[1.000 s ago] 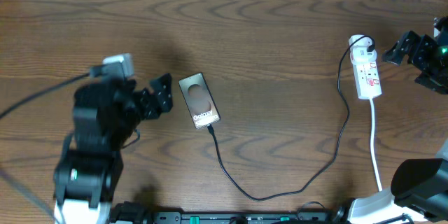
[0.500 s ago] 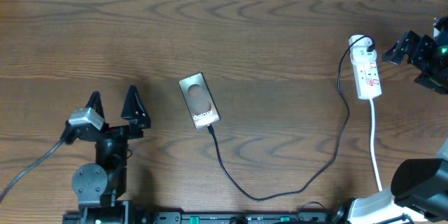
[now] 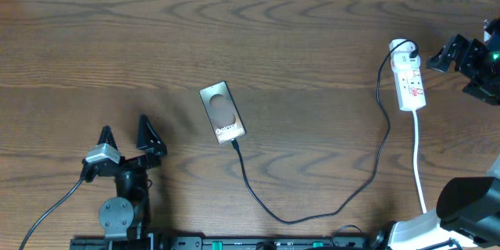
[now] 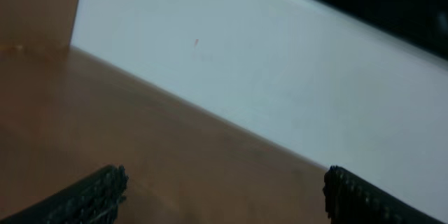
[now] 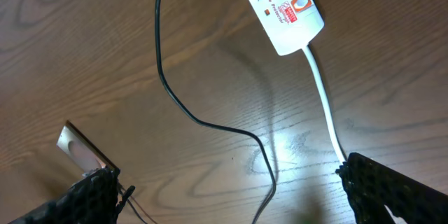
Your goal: Plug charger to phone and switch on socket
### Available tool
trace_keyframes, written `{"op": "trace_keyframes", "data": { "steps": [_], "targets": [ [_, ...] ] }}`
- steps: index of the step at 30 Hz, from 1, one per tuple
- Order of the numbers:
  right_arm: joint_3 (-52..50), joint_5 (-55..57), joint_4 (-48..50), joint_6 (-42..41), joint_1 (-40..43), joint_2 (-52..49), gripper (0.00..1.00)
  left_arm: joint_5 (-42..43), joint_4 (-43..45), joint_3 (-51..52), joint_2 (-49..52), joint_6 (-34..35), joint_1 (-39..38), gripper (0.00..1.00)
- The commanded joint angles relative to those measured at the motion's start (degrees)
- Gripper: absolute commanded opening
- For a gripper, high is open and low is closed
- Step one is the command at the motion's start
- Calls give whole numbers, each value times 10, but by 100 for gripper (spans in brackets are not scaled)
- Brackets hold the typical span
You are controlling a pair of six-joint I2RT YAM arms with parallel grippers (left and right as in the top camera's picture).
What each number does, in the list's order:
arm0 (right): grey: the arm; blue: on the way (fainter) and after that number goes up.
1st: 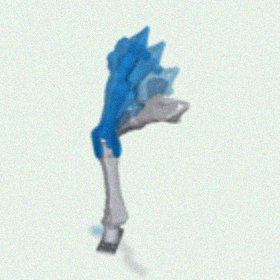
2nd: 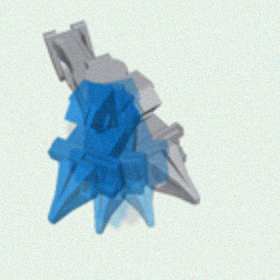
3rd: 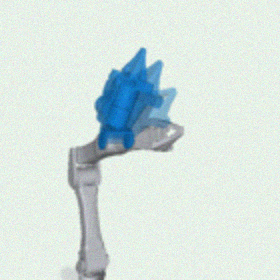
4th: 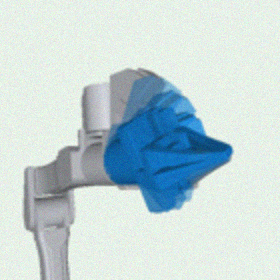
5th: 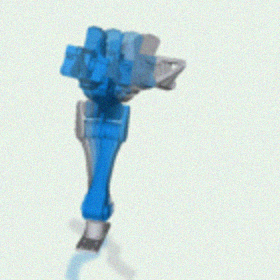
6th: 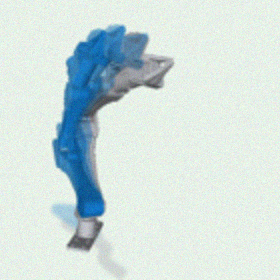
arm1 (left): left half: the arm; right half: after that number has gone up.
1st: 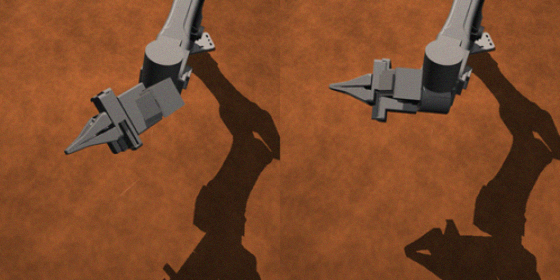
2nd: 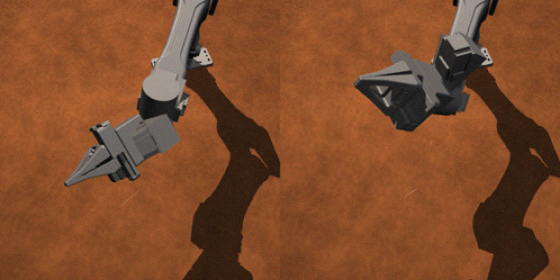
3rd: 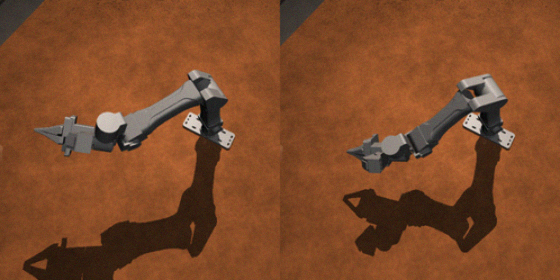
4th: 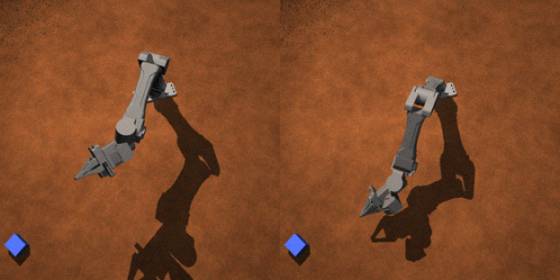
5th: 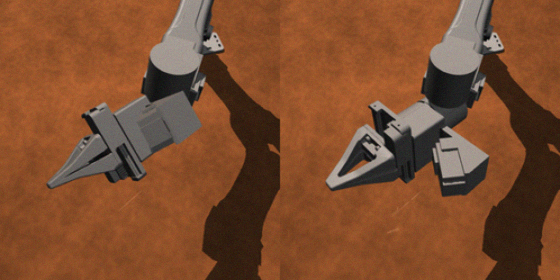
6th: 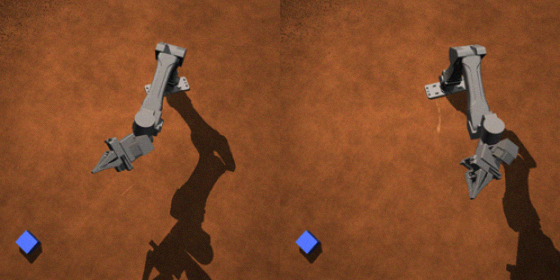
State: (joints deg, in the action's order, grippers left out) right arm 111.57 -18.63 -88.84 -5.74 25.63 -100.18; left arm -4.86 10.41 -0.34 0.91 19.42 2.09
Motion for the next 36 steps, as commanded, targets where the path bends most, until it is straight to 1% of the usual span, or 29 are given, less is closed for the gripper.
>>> {"op": "trace_keyframes", "data": {
  "steps": [1, 5, 6, 12, 13, 14, 15, 17, 18, 24, 27, 36],
  "targets": [
    [2, -5, 0, -6, -2, 1, 99, -8, -50, 1, -8, -7, -2, 92],
    [2, -5, 0, -6, -2, 1, 99, -6, -148, 1, -8, -9, -2, 92],
    [2, -5, 0, -6, -2, 1, 99, 1, -143, 1, -8, -18, -2, 92],
    [2, -5, 0, -6, -2, 1, 99, 10, -144, 1, -8, -19, -3, 92],
    [2, -5, 0, -6, -2, 1, 99, 14, -144, 1, -8, -30, -3, 92],
    [2, -5, 0, -6, -2, 1, 99, 29, -144, 1, -8, -62, -5, 92],
    [2, -5, 0, -6, -2, 1, 99, 60, -145, 1, -8, -120, -5, 92],
    [2, -5, 0, -6, -2, 1, 99, 102, -142, 1, -8, -199, -6, 92],
    [2, -5, 0, -6, -2, 1, 99, 108, -142, 1, -8, -217, -6, 92],
    [2, -5, 0, -6, -2, 1, 99, 98, -142, 1, -8, -217, -6, 92],
    [2, -5, 0, -6, -2, 1, 99, 98, -142, 1, -8, -196, -5, 92],
    [2, -5, 0, -6, -2, 1, 99, 98, -142, 1, -8, -194, -6, 92]
  ]
}}
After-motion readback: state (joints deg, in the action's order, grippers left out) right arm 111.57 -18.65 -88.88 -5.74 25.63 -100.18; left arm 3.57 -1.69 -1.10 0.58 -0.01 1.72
